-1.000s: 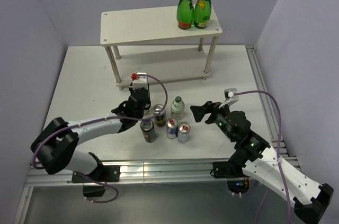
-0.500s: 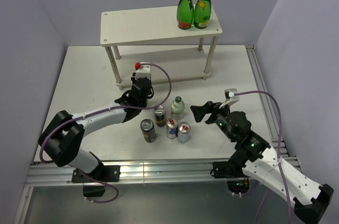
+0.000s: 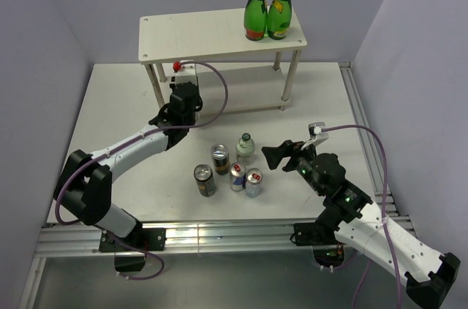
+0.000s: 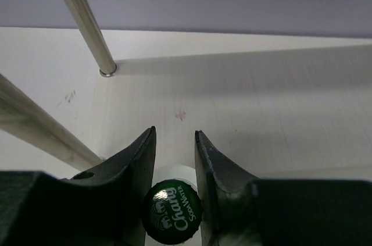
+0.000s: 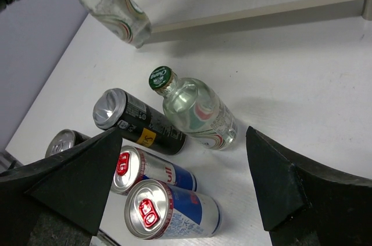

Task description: Place and organize the beverage onto the shelf

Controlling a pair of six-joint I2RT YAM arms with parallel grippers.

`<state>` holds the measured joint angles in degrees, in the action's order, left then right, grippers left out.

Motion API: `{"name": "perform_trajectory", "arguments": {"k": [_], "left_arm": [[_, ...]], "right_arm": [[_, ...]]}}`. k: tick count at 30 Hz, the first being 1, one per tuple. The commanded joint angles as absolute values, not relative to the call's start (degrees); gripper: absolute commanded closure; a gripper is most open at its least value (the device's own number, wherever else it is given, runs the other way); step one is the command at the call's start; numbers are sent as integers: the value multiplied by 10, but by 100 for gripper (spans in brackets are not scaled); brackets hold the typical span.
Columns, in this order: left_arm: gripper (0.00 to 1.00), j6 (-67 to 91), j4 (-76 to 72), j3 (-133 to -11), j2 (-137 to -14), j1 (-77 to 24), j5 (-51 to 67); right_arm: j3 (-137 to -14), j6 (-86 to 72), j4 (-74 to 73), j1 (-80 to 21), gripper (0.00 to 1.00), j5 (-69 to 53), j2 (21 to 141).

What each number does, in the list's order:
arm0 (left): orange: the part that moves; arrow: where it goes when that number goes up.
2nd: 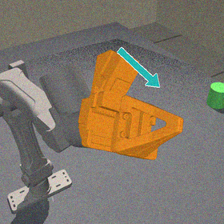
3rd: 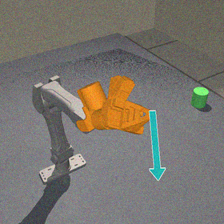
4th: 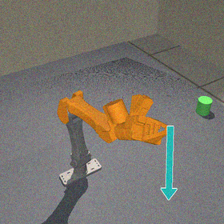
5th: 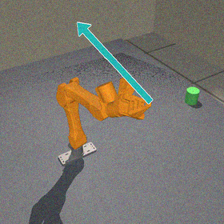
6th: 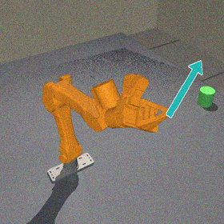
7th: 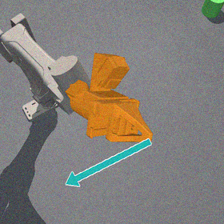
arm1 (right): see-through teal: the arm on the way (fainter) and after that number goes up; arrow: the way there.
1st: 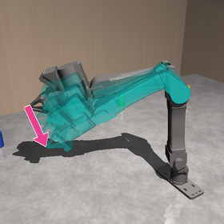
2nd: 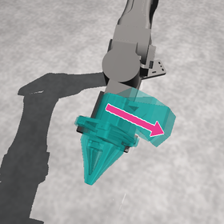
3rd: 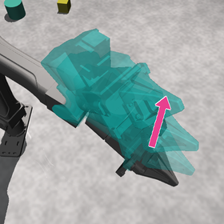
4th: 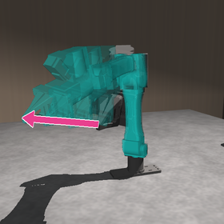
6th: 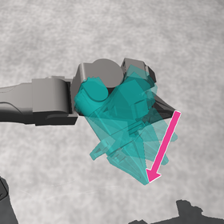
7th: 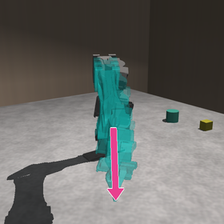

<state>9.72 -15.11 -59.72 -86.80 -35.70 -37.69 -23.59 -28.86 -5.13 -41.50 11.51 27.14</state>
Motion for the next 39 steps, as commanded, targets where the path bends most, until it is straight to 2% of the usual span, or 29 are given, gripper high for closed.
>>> {"name": "perform_trajectory", "arguments": {"k": [1,21,30,39], "left_arm": [[100,91,-233,-665,-870,-336,-367],[100,32,-345,-747,-1014,-278,-407],[100,66,-277,-744,-1001,-274,-412],[100,109,-305,-647,-960,-275,-417]], "right_arm": [[-230,-281,-24,-418,6,112,272],[-226,-285,-13,-418,6,93,290],[-227,-285,-14,-419,6,95,289],[-224,-289,-25,-418,6,90,269]]}}
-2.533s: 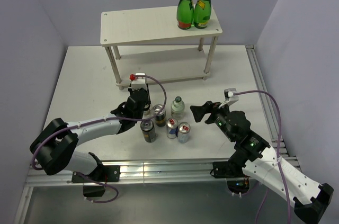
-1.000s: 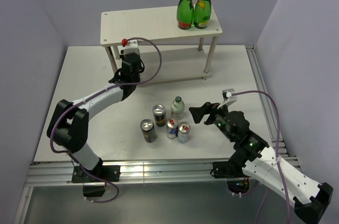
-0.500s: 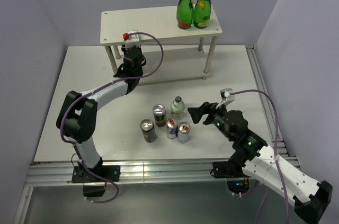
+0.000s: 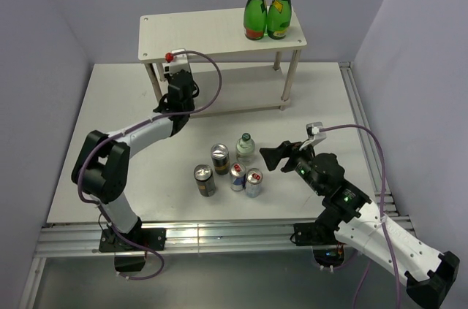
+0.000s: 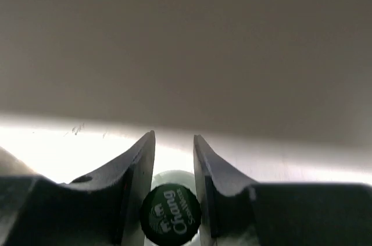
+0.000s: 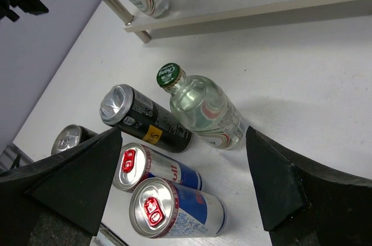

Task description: Place and organize the beverage onto the shelf

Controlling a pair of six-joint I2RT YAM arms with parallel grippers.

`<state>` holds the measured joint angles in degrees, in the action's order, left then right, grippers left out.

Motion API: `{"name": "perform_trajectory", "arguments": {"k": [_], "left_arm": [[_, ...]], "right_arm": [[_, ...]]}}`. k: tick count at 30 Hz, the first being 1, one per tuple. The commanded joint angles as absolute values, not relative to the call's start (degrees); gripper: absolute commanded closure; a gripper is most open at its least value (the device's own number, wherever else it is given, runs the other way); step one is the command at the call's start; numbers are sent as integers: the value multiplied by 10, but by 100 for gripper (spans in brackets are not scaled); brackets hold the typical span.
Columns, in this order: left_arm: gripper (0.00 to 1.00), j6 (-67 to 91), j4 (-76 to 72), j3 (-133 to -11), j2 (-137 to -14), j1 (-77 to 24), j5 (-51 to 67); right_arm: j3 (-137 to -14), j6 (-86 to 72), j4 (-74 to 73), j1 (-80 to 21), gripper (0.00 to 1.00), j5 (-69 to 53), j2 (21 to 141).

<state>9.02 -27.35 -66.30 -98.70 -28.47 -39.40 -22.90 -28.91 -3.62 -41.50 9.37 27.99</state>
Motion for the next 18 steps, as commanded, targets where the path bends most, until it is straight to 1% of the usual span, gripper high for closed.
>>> {"name": "perform_trajectory", "arguments": {"k": [1,8,9,11,14,15,16,18], "left_arm": [[100,110,-308,-637,-960,-274,-420],[100,102,-354,-616,-971,-275,-432],[99,99,-358,-617,-976,-275,-433],[94,98,-343,-634,-990,-274,-442],[66,99,-342,-642,-1003,-275,-444],[50,98,-345,-640,-1005,-274,-443],[41,98,-347,-639,-1005,-274,-441],[28,97,-350,-639,-1008,-274,-439]], "right_arm": [[-224,-289,-25,-418,6,89,267],[-223,-290,-28,-418,6,86,261],[-222,-290,-27,-418,6,86,260],[-223,-290,-28,-418,6,87,263],[-226,-288,-28,-418,6,88,265],[-226,-288,-28,-418,6,89,265],[-225,-288,-28,-418,6,89,265],[-224,-288,-26,-418,6,89,265]]}}
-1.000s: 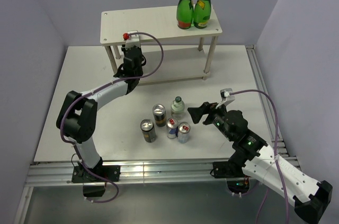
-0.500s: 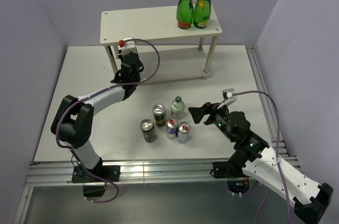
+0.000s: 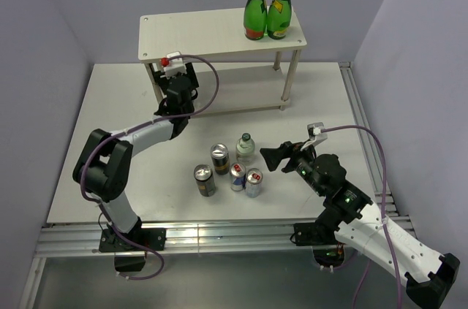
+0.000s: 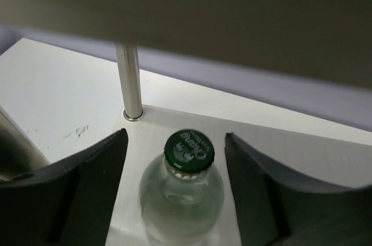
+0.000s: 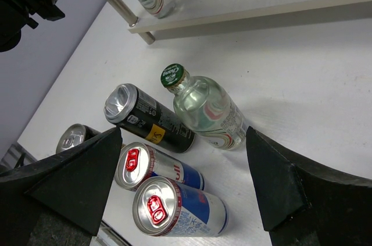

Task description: Place and organize the beverage onto the shelf

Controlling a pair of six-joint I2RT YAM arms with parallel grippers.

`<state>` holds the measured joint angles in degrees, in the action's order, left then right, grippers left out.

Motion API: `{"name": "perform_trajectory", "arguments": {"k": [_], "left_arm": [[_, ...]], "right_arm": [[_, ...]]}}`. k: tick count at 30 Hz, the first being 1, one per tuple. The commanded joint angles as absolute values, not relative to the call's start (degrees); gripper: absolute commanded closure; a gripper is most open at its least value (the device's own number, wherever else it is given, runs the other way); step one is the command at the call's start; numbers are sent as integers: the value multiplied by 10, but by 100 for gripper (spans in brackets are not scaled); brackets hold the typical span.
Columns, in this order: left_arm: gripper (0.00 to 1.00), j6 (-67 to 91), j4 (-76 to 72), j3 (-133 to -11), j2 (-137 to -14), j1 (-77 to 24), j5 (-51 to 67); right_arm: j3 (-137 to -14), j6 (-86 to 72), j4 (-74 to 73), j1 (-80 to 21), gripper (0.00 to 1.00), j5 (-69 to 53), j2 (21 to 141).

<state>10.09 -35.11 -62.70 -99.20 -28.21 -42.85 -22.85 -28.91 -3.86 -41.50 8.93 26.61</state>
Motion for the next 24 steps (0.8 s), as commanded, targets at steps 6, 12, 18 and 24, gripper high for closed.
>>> {"name": "perform_trajectory", "arguments": {"k": [6,12,18,24], "left_arm": [[16,94,-341,-647,-1017,-275,-439],[10,91,-327,-634,-980,-284,-453],[1,109,-256,-626,-903,-304,-459],[1,114,-169,-613,-810,-340,-409]], "right_arm": [[-225,-288,-26,-418,6,89,265],[-223,-289,-25,-418,6,88,265],[-224,-288,-25,-418,6,91,263],[-221,-290,-26,-418,6,97,258]]}}
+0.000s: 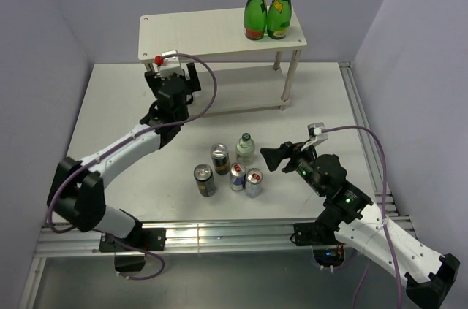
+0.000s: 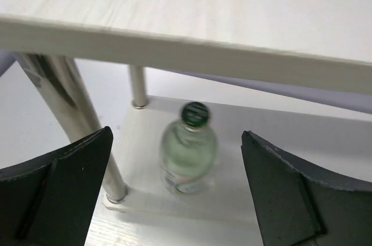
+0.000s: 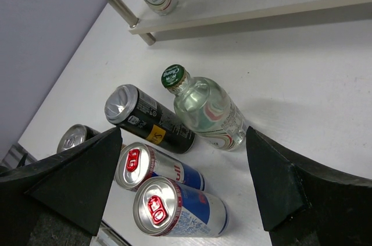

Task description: Place and organize the beverage onto the shelf

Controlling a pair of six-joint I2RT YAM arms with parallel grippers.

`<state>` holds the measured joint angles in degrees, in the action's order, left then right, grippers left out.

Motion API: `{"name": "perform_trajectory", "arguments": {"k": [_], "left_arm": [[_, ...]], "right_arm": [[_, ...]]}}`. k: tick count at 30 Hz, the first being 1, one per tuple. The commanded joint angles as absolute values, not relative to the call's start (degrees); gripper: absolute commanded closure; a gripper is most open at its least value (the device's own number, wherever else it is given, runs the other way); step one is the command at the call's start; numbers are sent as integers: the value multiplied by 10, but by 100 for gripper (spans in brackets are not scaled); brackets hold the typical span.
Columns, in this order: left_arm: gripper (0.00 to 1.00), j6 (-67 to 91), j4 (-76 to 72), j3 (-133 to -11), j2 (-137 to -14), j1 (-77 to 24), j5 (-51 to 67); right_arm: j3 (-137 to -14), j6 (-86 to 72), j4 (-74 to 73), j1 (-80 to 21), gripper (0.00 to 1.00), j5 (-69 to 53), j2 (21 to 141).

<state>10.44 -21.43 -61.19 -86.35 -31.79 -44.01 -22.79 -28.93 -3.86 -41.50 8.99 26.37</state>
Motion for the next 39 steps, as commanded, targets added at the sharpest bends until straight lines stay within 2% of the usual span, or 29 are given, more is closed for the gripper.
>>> {"name": "perform_trajectory", "arguments": {"k": [1,7,8,15,26,39], "left_arm": [[1,109,-153,-614,-789,-347,-366],[1,77,-96,-590,-736,-465,-273],[1,79,-92,-579,-730,-479,-219],[1,132,-173,-481,-718,-544,-116],[1,144,-216,-492,-806,-617,-163],[3,145,-265,-501,-863,-628,-284]], "right_arm": [[-222,-289,-26,-418,6,98,257],[-237,-287,-41,-418,6,136,253],[-240,-286,-51,-418,6,143,255],[-305,-315,-144,-418,6,281,265],[-302,-314,-169,-417,6,306,232],[-280,-313,-175,-418,6,301,199]]}}
